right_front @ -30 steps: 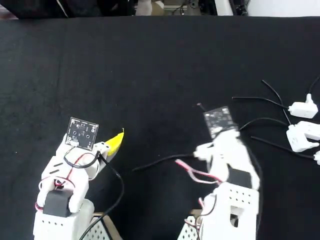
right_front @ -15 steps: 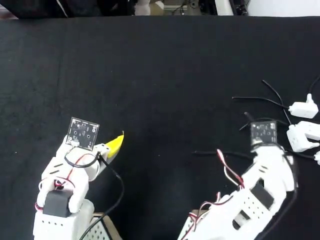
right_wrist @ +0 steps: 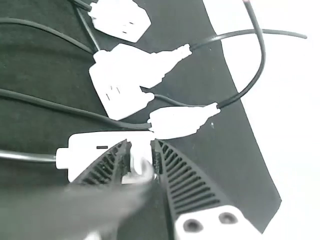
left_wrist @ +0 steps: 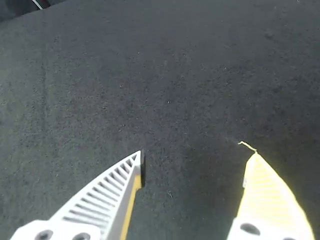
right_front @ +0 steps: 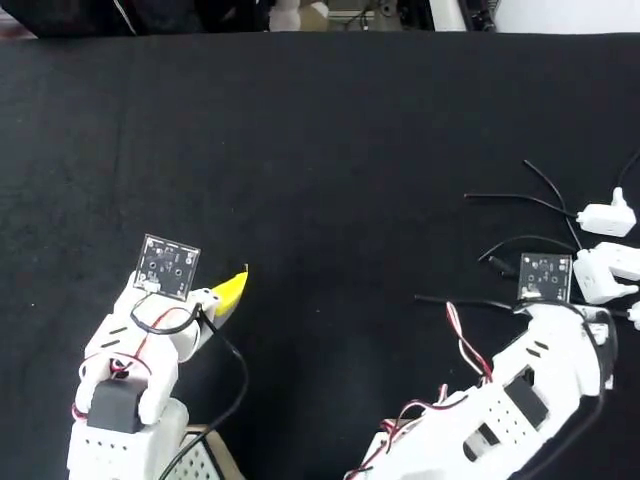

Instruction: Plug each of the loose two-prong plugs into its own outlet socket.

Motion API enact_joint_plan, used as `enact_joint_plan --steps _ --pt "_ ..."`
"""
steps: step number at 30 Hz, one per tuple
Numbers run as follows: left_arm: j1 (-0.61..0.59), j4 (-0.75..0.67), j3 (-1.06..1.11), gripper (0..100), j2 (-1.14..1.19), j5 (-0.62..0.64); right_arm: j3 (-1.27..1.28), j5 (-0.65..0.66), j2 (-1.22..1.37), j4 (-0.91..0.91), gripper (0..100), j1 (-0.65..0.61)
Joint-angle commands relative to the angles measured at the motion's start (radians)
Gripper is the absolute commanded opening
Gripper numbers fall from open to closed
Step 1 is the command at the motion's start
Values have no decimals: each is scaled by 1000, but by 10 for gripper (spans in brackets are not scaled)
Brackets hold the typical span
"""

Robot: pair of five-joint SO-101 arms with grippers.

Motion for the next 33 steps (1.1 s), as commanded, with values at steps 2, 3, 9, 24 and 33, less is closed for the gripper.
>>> enact_joint_plan --steps 2,3,9,24,33 --pt "1 3 -7 317 -3 -5 -4 3 2 -9 16 26" --pt "1 3 -7 317 -3 -5 -4 6 2 5 16 25" --pt "1 3 -7 317 -3 -5 -4 3 -2 69 224 20" --pt "-62 2 -8 317 -5 -6 -12 9 -5 94 198 112" --pt "-205 3 19 317 -5 -6 -120 252 -5 451 31 163"
